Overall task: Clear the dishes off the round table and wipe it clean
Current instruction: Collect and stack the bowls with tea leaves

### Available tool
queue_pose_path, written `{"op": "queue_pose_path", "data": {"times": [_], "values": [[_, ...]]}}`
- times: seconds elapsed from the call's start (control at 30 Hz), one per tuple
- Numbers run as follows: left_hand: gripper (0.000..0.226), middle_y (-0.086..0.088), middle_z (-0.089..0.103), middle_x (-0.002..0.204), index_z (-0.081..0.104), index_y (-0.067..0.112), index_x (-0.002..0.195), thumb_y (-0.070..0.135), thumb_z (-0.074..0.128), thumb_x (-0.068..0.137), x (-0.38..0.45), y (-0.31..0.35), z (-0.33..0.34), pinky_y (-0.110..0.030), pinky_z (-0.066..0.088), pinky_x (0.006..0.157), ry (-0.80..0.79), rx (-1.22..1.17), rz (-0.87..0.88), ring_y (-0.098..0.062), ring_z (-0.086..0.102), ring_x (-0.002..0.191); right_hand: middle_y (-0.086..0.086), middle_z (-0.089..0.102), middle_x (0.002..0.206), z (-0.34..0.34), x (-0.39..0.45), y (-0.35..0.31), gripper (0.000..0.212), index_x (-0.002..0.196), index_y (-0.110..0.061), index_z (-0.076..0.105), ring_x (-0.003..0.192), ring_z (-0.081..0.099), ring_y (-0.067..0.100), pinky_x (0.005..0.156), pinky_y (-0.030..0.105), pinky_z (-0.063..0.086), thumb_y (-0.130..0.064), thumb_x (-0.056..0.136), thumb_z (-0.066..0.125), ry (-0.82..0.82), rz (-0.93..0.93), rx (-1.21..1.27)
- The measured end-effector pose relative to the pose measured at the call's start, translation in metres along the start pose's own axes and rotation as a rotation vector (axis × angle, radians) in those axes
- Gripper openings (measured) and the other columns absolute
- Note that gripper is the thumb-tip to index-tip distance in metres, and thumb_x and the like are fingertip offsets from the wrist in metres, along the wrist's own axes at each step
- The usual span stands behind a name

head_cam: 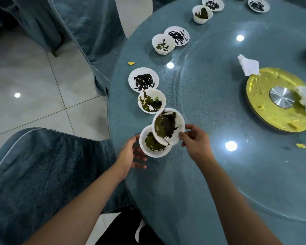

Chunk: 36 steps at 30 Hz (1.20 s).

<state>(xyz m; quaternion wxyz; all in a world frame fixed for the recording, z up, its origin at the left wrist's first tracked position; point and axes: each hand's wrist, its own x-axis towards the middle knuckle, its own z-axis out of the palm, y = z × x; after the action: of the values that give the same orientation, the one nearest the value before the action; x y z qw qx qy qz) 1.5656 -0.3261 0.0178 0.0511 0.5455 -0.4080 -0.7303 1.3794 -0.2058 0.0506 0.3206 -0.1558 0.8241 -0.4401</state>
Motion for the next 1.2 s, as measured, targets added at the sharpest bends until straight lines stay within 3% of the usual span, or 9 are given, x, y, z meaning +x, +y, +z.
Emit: {"op": "queue_pose_path", "data": {"times": [0.13,0.3,0.47,0.6,0.7,0.83,1.0,1.13,1.2], "values": [[0.04,-0.018,0.064,0.094,0.063,0.029,0.122,0.045,0.03,0.108,0.001,0.0,0.0,-0.04,0.058,0.054,-0.009,-0.018,0.006,-0.024,0.063,0.072,-0.007,0.069,0.07,0.013,-0.006,0.002,0.012,0.102,-0.029,0.068,0.058,0.059,0.006,0.057,0.027,0.047,-0.023,0.092,0.069,-0.162,-0.048,-0.225],[0.036,-0.017,0.061,0.09,0.061,0.038,0.119,0.042,0.028,0.109,-0.001,0.004,0.002,-0.037,0.057,0.051,-0.035,-0.014,0.03,-0.025,0.063,0.073,-0.012,0.066,0.082,0.014,0.023,-0.02,0.016,0.099,-0.031,0.066,0.073,0.06,0.005,0.061,0.023,0.042,-0.044,0.091,0.065,-0.031,-0.069,-0.374],[0.033,-0.017,0.064,0.093,0.064,0.042,0.116,0.043,0.033,0.108,0.0,0.003,-0.001,-0.038,0.058,0.053,-0.041,-0.006,0.03,-0.027,0.063,0.078,0.004,0.07,0.109,0.05,0.085,-0.048,0.035,0.123,-0.019,0.058,0.104,0.064,0.025,0.087,0.035,0.049,-0.041,0.096,0.059,-0.022,-0.049,-0.39],[0.033,-0.017,0.064,0.091,0.065,0.036,0.124,0.039,0.036,0.108,0.0,0.0,-0.005,-0.04,0.059,0.055,-0.043,-0.014,0.039,-0.026,0.064,0.075,0.014,0.058,0.134,0.077,0.113,-0.054,0.044,0.134,-0.013,0.05,0.12,0.057,0.032,0.099,0.039,0.046,-0.034,0.097,0.059,-0.037,0.074,-0.405],[0.033,-0.018,0.064,0.091,0.064,0.036,0.127,0.035,0.036,0.109,-0.002,-0.004,-0.006,-0.04,0.059,0.054,-0.05,-0.025,0.043,-0.027,0.064,0.075,0.012,0.064,0.123,0.082,0.119,-0.053,0.034,0.129,-0.016,0.055,0.11,0.062,0.029,0.086,0.034,0.049,-0.018,0.095,0.058,-0.008,0.052,-0.404],[0.035,-0.017,0.063,0.089,0.063,0.036,0.127,0.03,0.034,0.109,-0.004,-0.006,-0.005,-0.037,0.058,0.052,-0.058,-0.053,0.03,-0.026,0.062,0.073,-0.004,0.068,0.083,0.063,0.102,-0.056,0.023,0.115,-0.023,0.062,0.066,0.06,0.009,0.063,0.027,0.05,-0.014,0.094,0.058,0.027,-0.092,-0.195],[0.031,-0.016,0.065,0.09,0.065,0.039,0.118,0.037,0.036,0.108,-0.006,-0.008,-0.001,-0.038,0.057,0.053,-0.041,-0.108,0.015,-0.027,0.064,0.074,-0.002,0.065,0.07,0.023,0.046,-0.031,0.024,0.109,-0.031,0.067,0.059,0.055,0.008,0.063,0.028,0.049,-0.012,0.094,0.063,-0.038,-0.165,-0.03],[0.028,-0.013,0.063,0.086,0.065,0.038,0.113,0.037,0.038,0.107,-0.003,-0.009,0.003,-0.038,0.055,0.051,-0.024,-0.123,0.013,-0.026,0.063,0.072,-0.019,0.061,0.062,0.02,0.011,0.0,0.027,0.1,-0.041,0.065,0.058,0.055,0.0,0.065,0.027,0.046,-0.015,0.094,0.065,-0.079,-0.16,-0.145],[0.025,-0.014,0.063,0.087,0.064,0.039,0.115,0.034,0.041,0.106,-0.003,-0.009,0.004,-0.037,0.055,0.05,-0.034,-0.102,0.037,-0.028,0.063,0.073,-0.016,0.062,0.065,0.021,0.004,0.01,0.02,0.104,-0.037,0.065,0.061,0.057,0.0,0.065,0.028,0.046,-0.02,0.094,0.065,-0.063,-0.156,-0.236]]}}
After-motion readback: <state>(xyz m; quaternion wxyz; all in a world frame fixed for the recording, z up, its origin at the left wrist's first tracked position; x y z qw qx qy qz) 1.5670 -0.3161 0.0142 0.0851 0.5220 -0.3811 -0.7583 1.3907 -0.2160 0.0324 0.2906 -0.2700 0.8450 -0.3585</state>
